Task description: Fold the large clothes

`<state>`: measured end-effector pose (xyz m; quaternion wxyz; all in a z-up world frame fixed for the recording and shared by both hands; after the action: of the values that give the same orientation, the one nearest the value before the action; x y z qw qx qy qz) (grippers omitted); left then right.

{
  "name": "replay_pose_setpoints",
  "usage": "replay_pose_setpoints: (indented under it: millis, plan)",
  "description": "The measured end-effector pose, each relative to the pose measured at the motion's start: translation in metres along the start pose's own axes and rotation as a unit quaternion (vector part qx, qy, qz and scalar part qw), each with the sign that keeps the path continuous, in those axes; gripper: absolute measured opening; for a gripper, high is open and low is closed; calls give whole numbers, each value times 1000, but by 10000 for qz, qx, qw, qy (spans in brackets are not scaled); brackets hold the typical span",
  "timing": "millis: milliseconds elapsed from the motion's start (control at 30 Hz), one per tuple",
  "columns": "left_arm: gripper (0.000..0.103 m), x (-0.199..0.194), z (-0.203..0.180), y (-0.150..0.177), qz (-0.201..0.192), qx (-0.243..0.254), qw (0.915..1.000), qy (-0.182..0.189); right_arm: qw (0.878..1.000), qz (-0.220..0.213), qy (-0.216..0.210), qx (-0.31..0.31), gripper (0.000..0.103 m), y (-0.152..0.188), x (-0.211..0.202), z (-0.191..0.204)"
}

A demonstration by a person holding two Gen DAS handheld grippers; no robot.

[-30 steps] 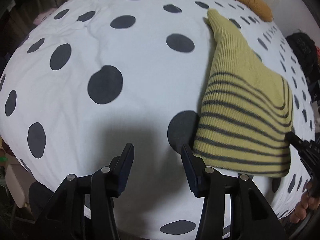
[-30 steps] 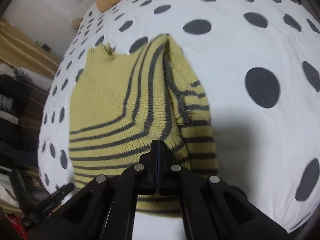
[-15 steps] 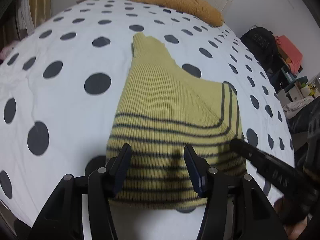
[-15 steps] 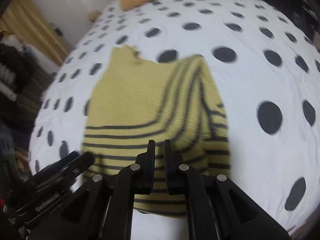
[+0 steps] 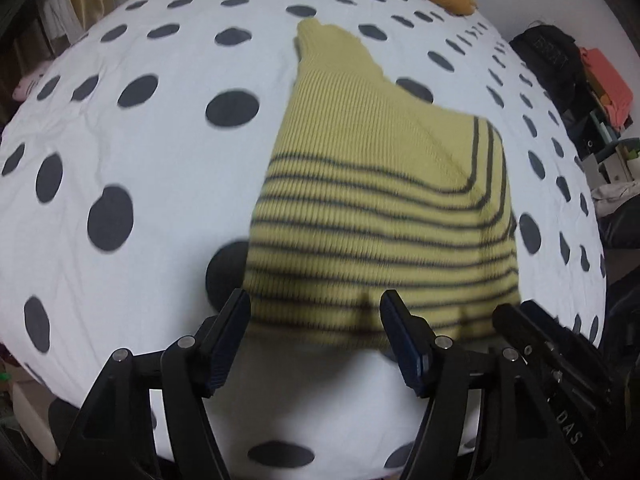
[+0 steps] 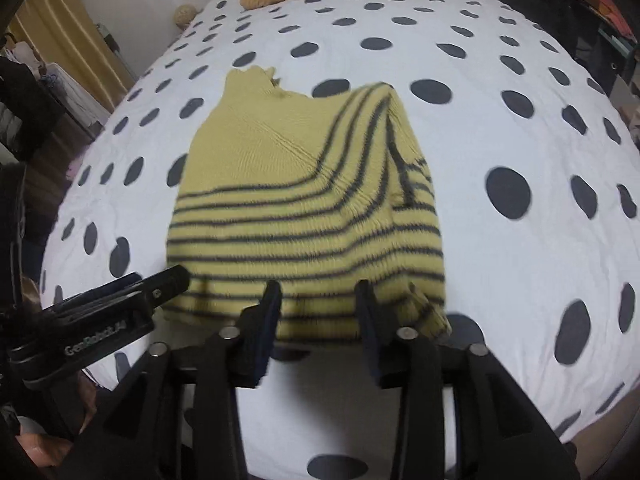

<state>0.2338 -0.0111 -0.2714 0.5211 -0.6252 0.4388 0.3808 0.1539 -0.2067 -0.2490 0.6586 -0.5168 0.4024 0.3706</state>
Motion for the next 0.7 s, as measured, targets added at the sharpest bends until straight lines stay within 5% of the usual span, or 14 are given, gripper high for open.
replay_pose_setpoints:
  millis: [233, 367, 700]
  plan:
    - [70, 15, 43, 45, 483, -303, 9980, -283, 9963, 769, 234, 303, 55, 35, 60, -30]
    - [70, -5, 54, 49, 340, -366, 9983, -306, 9947, 607, 56, 833, 57, 41, 25, -40]
    - [83, -91, 15, 20, -435, 332, 9941, -934, 9971, 355, 666, 107, 63, 35, -52, -2]
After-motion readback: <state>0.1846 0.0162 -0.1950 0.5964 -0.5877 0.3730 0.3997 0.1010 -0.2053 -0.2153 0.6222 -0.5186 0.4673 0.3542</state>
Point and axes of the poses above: each gripper's, at about its wrist camera, not at the fingertips, and x roughly the way its jaws point, z to its left, y to its underside, the point moved 9 cm from there along x, roughly the way its jaws point, and after that the axes turned 1 degree about x, right-handed, at the moved point
